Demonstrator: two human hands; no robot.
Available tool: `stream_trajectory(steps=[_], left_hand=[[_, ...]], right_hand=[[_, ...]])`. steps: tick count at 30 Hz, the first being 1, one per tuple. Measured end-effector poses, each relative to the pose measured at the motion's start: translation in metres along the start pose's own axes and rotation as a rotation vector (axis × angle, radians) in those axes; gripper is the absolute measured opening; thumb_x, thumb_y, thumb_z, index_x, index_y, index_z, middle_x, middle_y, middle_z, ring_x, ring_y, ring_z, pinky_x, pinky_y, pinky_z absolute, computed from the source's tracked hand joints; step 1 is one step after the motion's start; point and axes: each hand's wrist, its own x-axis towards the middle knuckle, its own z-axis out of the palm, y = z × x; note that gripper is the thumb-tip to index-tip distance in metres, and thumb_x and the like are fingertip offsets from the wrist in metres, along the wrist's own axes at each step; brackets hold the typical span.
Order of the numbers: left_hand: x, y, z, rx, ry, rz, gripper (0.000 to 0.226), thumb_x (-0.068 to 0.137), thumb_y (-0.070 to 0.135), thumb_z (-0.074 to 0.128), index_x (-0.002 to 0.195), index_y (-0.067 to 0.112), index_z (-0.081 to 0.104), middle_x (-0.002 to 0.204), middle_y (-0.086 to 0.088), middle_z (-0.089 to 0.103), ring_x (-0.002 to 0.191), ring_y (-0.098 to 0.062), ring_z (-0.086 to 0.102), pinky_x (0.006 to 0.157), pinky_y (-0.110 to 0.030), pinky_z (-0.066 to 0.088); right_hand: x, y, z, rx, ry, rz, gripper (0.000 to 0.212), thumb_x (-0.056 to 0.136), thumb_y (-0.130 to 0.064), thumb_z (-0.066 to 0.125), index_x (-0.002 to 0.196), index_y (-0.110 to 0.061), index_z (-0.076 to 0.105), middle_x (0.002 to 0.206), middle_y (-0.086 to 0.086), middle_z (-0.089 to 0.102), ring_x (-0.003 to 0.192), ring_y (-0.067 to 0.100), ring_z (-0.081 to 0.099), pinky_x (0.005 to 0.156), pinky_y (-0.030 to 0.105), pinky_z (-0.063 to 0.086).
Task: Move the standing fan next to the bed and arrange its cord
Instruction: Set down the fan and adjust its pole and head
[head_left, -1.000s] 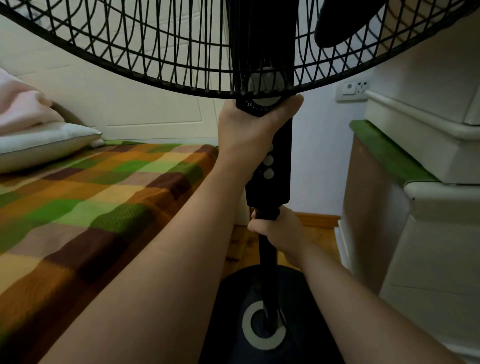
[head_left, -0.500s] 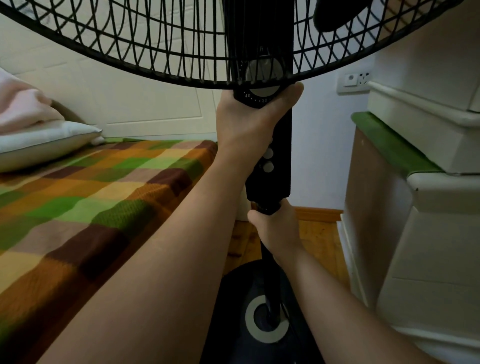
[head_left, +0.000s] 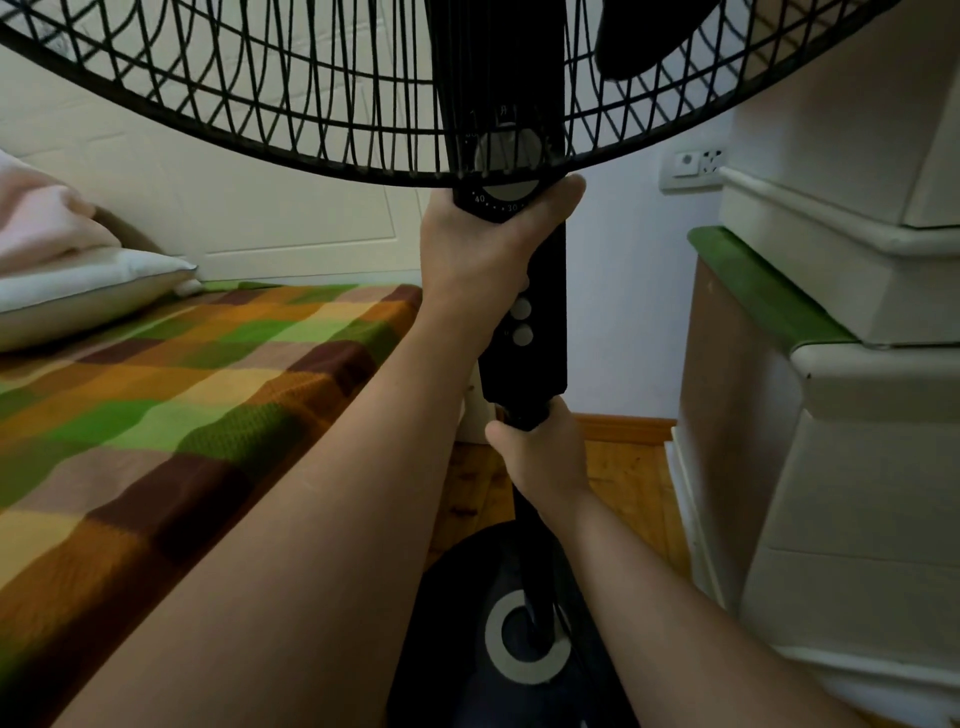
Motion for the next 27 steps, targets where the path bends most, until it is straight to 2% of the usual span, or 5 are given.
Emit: stream_trajectory(steps=[7,12,16,23,27], left_hand=[[-0.001,0.002,-0.002,-0.016,-0.017,-0.007,0.030,0.072,0.039,0.088,0.087,0.037,0.062,0.087,0.011,0.071,0.080,-0.005,0.070,0.062,-0.015,0.055],[0.000,0.000,-0.001,-0.038,-0.028,-0.030,0.037,0.072,0.039,0.088,0.099,0.027,0.067,0.094,0.007,0.073,0.088,-0.008,0.071,0.074,-0.025,0.061],[0.000,-0.001,-0.001,-0.054,-0.015,-0.026,0.040,0.070,0.038,0.089,0.100,0.027,0.065,0.096,0.006,0.072,0.088,-0.008,0.071,0.075,-0.025,0.061],[0.001,-0.001,-0.001,-0.053,-0.019,-0.027,0.034,0.072,0.037,0.089,0.095,0.029,0.066,0.093,0.006,0.072,0.086,-0.010,0.072,0.074,-0.028,0.062],[0.001,-0.001,-0.001,-0.044,-0.021,-0.029,0.028,0.072,0.037,0.089,0.087,0.033,0.066,0.087,0.008,0.072,0.082,-0.008,0.072,0.070,-0.024,0.060]], right_hand=[[-0.016,0.001,-0.011,-0.040,-0.091,-0.008,0.018,0.085,-0.019,0.069,0.087,-0.023,0.052,0.069,-0.013,0.050,0.060,0.005,0.052,0.054,0.015,0.040],[-0.069,0.045,-0.033,-0.075,-0.213,0.361,0.032,0.083,-0.001,0.053,0.101,-0.027,0.060,0.095,0.018,0.068,0.071,0.025,0.066,0.057,0.035,0.050],[-0.065,0.053,-0.050,-0.109,-0.106,0.461,0.030,0.097,-0.008,0.045,0.114,-0.025,0.063,0.114,-0.003,0.062,0.097,0.012,0.060,0.070,0.021,0.045],[-0.001,-0.002,-0.050,0.083,-0.035,0.341,0.038,0.104,-0.032,0.045,0.140,-0.023,0.051,0.134,-0.002,0.057,0.125,0.018,0.052,0.092,0.028,0.043],[0.026,-0.031,-0.039,0.217,-0.127,0.349,0.031,0.104,-0.026,0.042,0.086,-0.029,0.067,0.065,-0.016,0.069,0.063,0.001,0.065,0.051,0.011,0.047]])
